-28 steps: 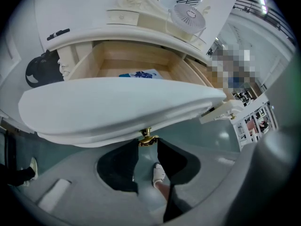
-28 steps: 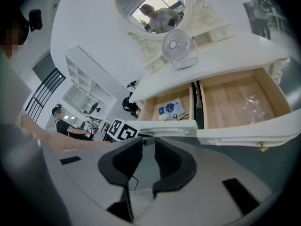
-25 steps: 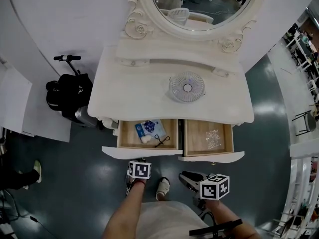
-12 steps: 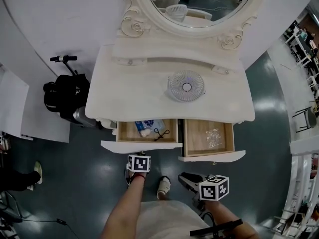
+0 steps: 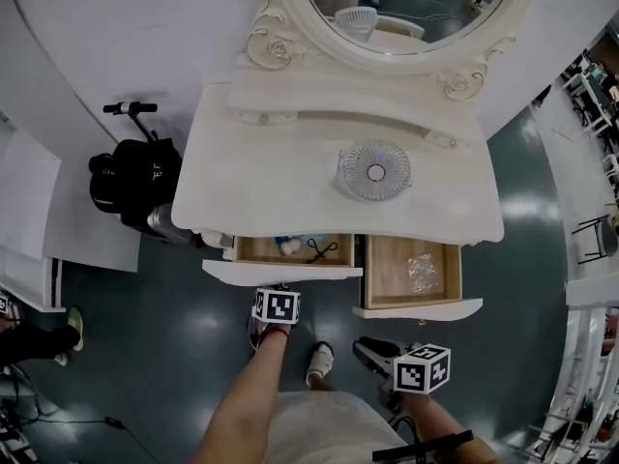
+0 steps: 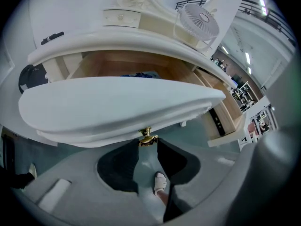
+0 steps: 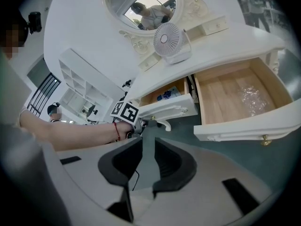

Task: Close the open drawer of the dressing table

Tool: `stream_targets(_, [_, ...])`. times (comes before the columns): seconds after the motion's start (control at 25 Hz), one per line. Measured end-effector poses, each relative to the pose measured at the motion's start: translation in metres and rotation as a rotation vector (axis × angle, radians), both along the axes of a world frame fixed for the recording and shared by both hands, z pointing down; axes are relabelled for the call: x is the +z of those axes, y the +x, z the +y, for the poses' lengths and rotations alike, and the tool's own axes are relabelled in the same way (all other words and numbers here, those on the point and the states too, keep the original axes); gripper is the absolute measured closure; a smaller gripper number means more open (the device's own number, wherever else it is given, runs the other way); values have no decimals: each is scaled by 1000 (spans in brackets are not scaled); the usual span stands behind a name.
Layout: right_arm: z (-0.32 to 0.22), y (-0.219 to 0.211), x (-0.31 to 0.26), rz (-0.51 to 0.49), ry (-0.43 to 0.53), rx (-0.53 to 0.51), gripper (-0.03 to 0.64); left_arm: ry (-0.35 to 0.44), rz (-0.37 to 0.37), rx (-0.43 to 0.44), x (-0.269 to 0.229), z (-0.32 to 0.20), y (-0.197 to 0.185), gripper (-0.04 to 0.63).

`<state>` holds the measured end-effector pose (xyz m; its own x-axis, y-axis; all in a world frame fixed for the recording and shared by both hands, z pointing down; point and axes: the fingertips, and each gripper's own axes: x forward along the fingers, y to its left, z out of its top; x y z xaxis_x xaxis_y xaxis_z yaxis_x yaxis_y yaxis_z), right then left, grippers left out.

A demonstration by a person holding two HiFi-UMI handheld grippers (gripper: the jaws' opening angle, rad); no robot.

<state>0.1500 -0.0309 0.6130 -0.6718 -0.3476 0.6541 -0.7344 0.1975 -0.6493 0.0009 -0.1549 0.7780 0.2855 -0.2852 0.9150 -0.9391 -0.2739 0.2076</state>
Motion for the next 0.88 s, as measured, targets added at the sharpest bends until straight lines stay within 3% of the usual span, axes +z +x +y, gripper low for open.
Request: stream_targets(0.88, [-7,0,15,-3,-34,9,534,27,15,-5,-1,-64,6,466])
